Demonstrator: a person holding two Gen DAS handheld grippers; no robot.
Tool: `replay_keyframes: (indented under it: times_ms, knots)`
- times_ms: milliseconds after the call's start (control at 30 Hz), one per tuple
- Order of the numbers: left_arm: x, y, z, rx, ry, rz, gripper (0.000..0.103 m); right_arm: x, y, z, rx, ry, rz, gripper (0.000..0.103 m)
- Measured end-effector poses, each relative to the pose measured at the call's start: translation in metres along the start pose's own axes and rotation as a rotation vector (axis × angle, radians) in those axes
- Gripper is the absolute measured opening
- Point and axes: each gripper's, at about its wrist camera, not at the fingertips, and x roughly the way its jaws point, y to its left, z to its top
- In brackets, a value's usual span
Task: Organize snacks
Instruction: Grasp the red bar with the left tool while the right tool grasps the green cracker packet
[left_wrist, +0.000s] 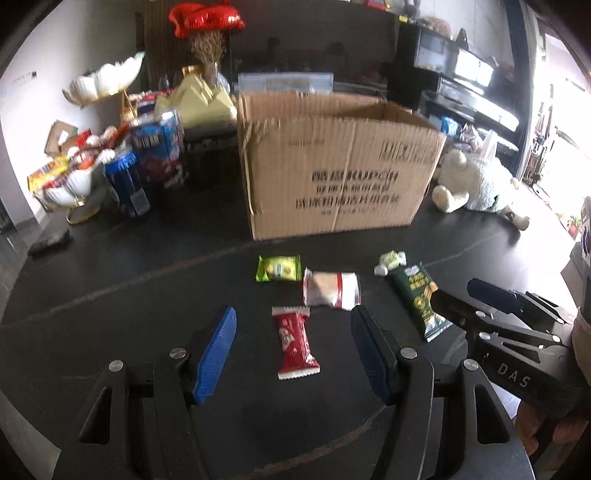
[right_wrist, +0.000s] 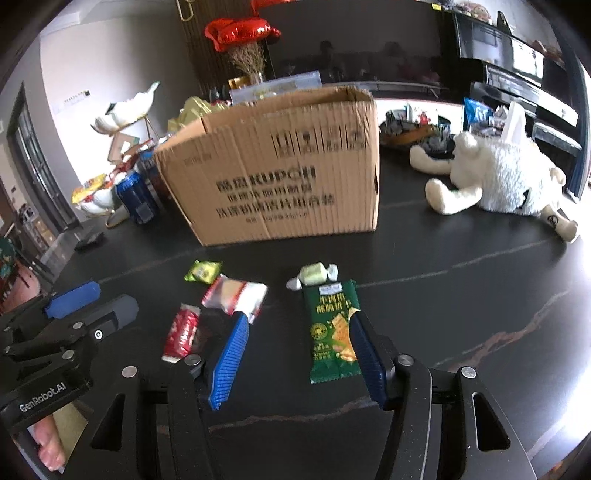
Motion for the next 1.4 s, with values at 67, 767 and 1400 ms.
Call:
replay_keyframes:
  times_ms: [67,767,1400]
  knots:
    - [0.009,0.001,-0.002,-0.006,0.020,0.001,0.063,0.006,-0.002,-0.002,0.002,0.013,-0.010,0.058]
    - [0.067,0.008,-0.018,-0.060,0.147,-0.019,0.057,0.048,-0.009,-0.007,-0.035,0.076,-0.113,0.058]
    - [0.078,0.004,-0.019,-0.022,0.146,0.013,0.023,0.065,-0.011,-0.004,-0.034,0.074,-0.135,0.047]
